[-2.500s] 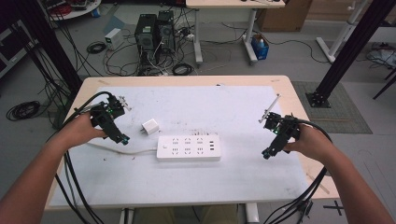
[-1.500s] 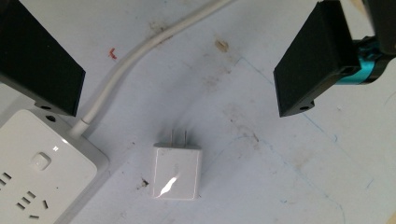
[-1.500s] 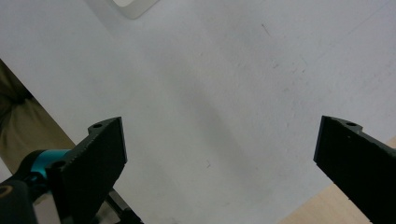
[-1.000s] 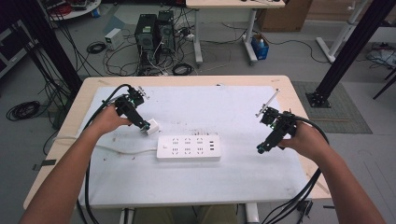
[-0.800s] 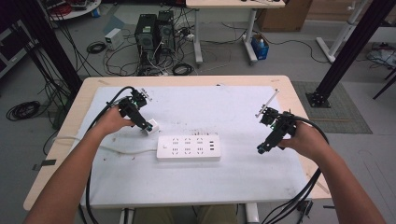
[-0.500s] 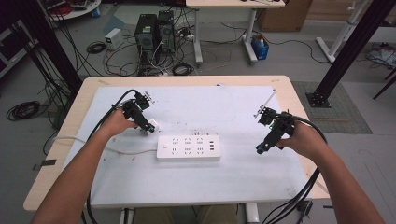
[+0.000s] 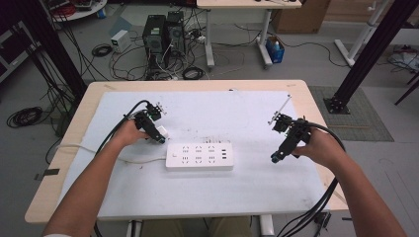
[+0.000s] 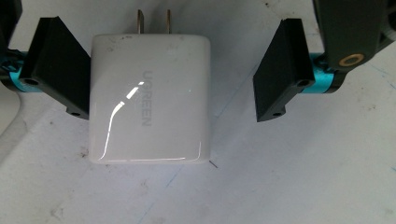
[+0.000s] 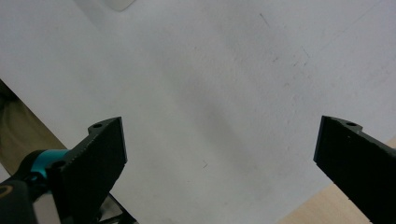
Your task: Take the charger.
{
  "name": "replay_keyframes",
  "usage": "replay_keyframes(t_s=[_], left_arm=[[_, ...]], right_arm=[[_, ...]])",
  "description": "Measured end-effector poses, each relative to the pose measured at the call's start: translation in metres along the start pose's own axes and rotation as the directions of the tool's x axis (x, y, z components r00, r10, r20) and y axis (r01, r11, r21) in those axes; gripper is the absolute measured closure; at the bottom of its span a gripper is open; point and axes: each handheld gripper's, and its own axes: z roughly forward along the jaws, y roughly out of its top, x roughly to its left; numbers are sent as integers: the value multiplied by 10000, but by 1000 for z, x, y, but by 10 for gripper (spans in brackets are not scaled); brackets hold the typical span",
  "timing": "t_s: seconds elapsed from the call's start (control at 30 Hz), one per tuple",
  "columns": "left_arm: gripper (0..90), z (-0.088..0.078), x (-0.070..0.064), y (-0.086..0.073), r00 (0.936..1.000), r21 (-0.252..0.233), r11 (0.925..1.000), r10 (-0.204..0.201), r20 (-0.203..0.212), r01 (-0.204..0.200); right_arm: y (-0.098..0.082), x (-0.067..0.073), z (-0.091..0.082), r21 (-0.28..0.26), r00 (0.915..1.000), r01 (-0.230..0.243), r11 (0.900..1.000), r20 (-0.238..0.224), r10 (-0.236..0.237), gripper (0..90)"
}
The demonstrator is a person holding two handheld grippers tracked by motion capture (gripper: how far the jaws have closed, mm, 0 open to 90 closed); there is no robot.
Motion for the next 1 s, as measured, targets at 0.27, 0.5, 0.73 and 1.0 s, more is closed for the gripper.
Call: replay_keyframes(t_s=[0.27,0.5,0.73,1.0], left_arm=[[277,-3,0,-1,9997,-69,9999,122,212,-121],[425,-6,-2,-2,9991,-158,9994,311,282,-307],[426,-7,-2,-1,9989,-103,9993,368,275,-366],[426,-30,-7,-1,9983,-417,9979,506,292,-493]], right_arm=[[1,1,0,9,10000,15,10000,-46,-15,18],[-1,0,-1,-46,10000,-80,10000,-22,80,18],[-4,-1,-1,-113,10000,42,9999,1,-42,18],[-7,-3,-4,-446,9994,-228,9987,264,240,18]])
